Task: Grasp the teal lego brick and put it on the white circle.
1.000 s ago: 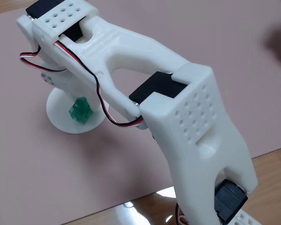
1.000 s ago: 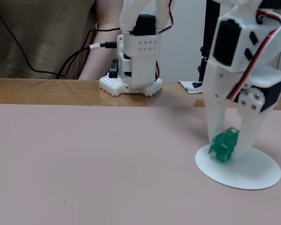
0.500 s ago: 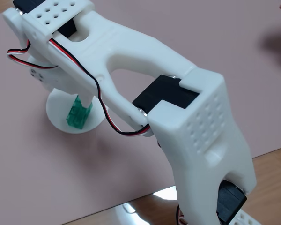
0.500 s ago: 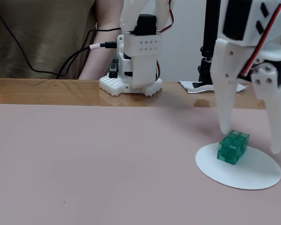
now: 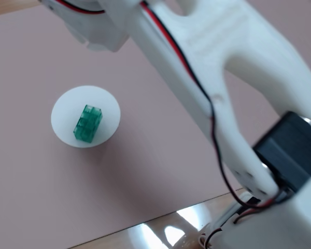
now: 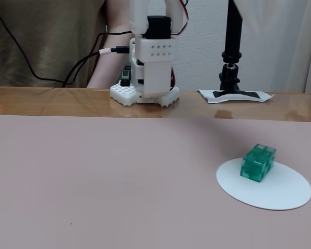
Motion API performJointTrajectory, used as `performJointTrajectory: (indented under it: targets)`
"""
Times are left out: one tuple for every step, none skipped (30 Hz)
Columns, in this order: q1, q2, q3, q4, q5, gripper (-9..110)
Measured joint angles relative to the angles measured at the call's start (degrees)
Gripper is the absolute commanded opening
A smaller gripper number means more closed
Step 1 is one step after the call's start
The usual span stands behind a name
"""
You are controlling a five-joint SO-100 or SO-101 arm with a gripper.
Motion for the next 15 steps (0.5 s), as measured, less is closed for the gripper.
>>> performJointTrajectory:
  targets:
    - [1.23, 4.04, 2.02, -1.23, 0.0, 0]
    - [2.46, 8.17, 4.31, -2.55, 0.09, 0]
    - [3.43, 12.66, 7.21, -4.13, 0.18, 0]
    - [4.04, 17.4, 10.55, -5.98, 0.26, 0]
    - [4.48, 22.94, 14.77, -8.0, 0.18, 0]
    - [4.83, 27.69, 18.37, -9.67, 0.18, 0]
    - [5.89, 32.87, 22.5, -11.16, 0.18, 0]
    - [7.21, 38.41, 26.81, -12.66, 0.18, 0]
    - [8.61, 42.98, 30.85, -13.89, 0.18, 0]
    - [9.4, 47.72, 34.8, -14.85, -0.26, 0]
    - [9.93, 51.94, 38.41, -15.64, -0.53, 0]
    - [10.11, 55.99, 41.92, -16.17, -0.62, 0]
    - [11.51, 59.85, 45.09, -16.7, -0.79, 0]
    - [12.39, 63.72, 48.16, -17.05, -1.05, 0]
    - [12.92, 66.88, 50.98, -17.23, -1.32, 0]
